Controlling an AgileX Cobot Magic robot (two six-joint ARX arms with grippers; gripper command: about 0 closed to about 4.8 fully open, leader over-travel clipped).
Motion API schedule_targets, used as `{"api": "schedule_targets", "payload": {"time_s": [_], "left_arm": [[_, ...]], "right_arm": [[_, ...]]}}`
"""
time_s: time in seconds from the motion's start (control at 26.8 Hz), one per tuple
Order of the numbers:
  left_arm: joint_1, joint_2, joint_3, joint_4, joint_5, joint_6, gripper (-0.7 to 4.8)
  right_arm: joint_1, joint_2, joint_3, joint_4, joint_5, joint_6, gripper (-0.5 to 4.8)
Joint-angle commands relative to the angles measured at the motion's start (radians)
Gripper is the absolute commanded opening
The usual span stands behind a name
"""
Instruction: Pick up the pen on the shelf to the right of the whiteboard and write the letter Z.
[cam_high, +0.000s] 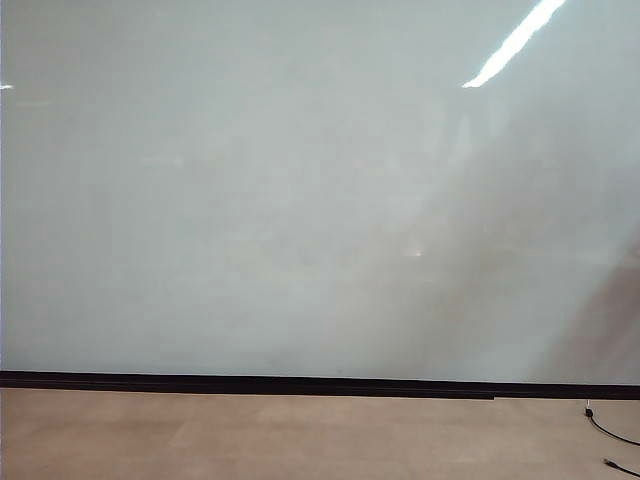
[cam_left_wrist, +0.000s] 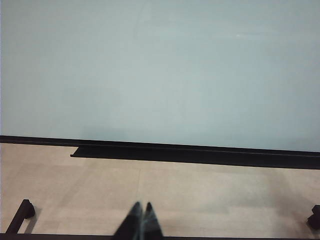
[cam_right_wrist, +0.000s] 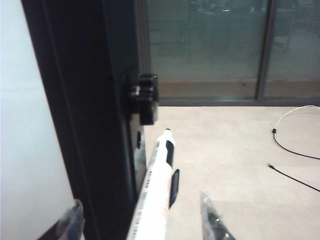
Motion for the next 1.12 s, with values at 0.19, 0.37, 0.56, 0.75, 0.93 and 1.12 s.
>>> {"api": "schedule_targets", "payload": {"time_s": [0.19, 0.37, 0.56, 0.75, 0.93, 1.12], "left_arm": [[0.0, 0.0, 0.002, 0.011, 0.0, 0.004, -0.04], [0.0, 0.0, 0.002, 0.011, 0.0, 0.004, -0.05], [0.0, 0.0, 0.002, 0.011, 0.0, 0.004, -0.04], [0.0, 0.0, 0.002, 0.011, 0.0, 0.004, -0.04], [0.0, 0.0, 0.002, 0.011, 0.0, 0.004, -0.04], [0.0, 0.0, 0.002, 0.011, 0.0, 0.004, -0.04]], "right_arm": [[-0.002, -0.004, 0.005, 0.015, 0.034, 0.001, 3.04], [-0.002, -0.004, 0.005, 0.015, 0.037, 0.0, 2.9], [-0.002, -0.004, 0.005, 0.015, 0.027, -0.002, 2.6], [-0.002, -0.004, 0.005, 0.015, 0.014, -0.003, 2.59], [-0.001, -0.004, 0.005, 0.015, 0.01, -0.003, 2.42], [-0.001, -0.004, 0.005, 0.015, 0.011, -0.004, 2.28]]}}
